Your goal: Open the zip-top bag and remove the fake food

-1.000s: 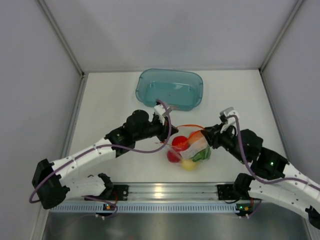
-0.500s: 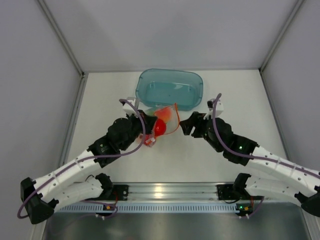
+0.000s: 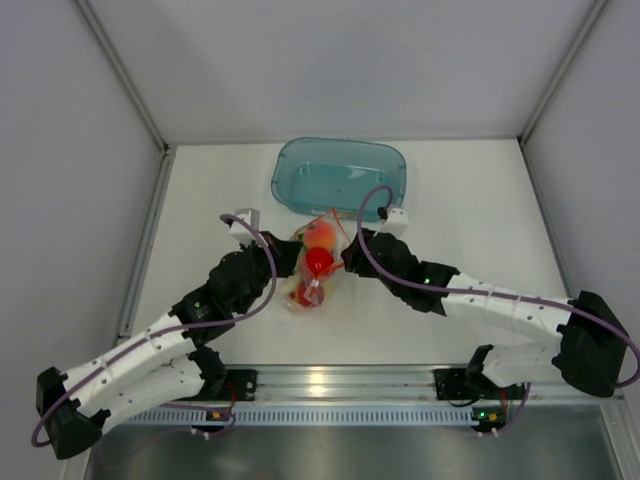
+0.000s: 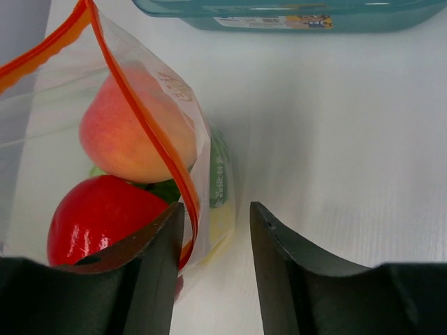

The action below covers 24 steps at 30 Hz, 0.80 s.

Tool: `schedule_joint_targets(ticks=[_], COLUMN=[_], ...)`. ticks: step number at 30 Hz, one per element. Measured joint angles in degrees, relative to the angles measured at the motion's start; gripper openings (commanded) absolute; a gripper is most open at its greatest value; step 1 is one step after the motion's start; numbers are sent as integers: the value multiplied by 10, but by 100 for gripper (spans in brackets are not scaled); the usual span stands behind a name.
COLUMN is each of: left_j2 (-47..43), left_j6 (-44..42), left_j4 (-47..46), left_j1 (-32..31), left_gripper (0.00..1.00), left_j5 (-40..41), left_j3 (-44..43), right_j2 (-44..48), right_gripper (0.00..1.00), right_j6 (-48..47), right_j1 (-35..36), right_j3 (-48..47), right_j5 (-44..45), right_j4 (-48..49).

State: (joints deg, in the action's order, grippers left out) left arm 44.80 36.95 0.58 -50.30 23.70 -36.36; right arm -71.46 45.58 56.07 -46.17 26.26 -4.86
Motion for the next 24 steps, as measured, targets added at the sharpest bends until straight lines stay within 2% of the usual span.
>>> schedule_joint_targets(ticks=[1, 2, 3, 6, 8, 13, 15, 20, 24], left_j2=[-4, -6, -7, -8, -8, 4, 6, 6, 0], left_j6=[3, 5, 7, 7, 7, 9, 9, 9, 9], left_j4=[-2, -2, -3, -5, -6, -13, -17, -24, -23], left_j1=[0, 0, 0, 0, 0, 0, 0, 0, -4], left_gripper=[0, 0, 0, 0, 0, 0, 0, 0, 0], left_j5=[0, 0, 0, 0, -2, -7, -7, 16, 29], left_j3=[3, 5, 6, 7, 9, 9, 11, 23, 41], right_j2=[0, 0, 0, 0, 0, -2, -3, 15, 80], right_gripper=[30, 27, 27, 34, 31, 5, 0, 0, 0], right_j6=[2, 0, 1, 0, -1, -13, -23, -43, -55], right_j1=[0, 0, -2, -8, -17, -34, -41, -84, -121], right_j3=[0, 0, 0, 0, 5, 13, 13, 51, 117], right_j5=[0, 0, 0, -2, -9, -26, -36, -50, -71], right_j4=[6, 14, 21, 34, 50, 65, 66, 67, 58])
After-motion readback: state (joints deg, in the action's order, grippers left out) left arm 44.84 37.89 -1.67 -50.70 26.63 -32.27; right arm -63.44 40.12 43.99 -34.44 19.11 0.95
